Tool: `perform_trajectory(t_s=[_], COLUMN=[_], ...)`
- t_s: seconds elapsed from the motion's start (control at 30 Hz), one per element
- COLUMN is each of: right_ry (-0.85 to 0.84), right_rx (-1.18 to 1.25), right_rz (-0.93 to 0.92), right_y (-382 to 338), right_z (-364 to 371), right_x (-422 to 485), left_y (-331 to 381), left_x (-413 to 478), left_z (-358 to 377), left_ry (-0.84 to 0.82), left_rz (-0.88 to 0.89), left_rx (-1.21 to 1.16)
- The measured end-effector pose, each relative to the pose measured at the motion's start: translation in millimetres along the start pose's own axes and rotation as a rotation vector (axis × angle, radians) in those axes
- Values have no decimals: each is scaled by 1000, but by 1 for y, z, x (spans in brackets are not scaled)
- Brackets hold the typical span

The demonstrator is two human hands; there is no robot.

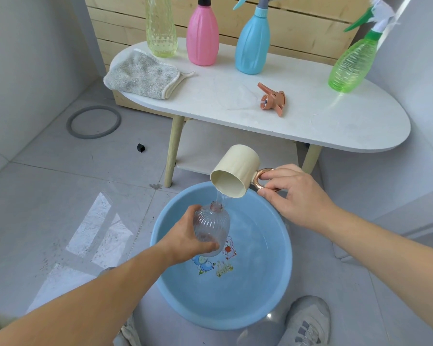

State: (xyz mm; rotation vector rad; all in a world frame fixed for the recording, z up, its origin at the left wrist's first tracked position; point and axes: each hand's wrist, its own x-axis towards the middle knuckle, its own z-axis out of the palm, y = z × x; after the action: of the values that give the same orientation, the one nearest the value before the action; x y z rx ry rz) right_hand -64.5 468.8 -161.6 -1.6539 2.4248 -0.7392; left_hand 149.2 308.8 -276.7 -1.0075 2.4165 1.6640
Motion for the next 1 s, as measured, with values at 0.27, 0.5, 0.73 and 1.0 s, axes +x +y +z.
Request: perform_trajectory(t_s=[0.27, 0.5, 0.73, 1.0], right_ry=[23, 87, 115, -117], right_rx=[-55, -150, -182, 167], right_rz=[-113, -302, -338, 320], right_y=[3, 8, 13, 39], right_z=[4, 9, 19, 79], right_x=[1, 3, 3, -5], left_y=[-1, -2, -2, -12], left_x=[-1, 0, 3, 7], left_z=[1, 0, 1, 5], left_ry=[-5, 5, -2, 0], left_rz=[4, -3, -10, -32], left_rx=[6, 13, -1, -19])
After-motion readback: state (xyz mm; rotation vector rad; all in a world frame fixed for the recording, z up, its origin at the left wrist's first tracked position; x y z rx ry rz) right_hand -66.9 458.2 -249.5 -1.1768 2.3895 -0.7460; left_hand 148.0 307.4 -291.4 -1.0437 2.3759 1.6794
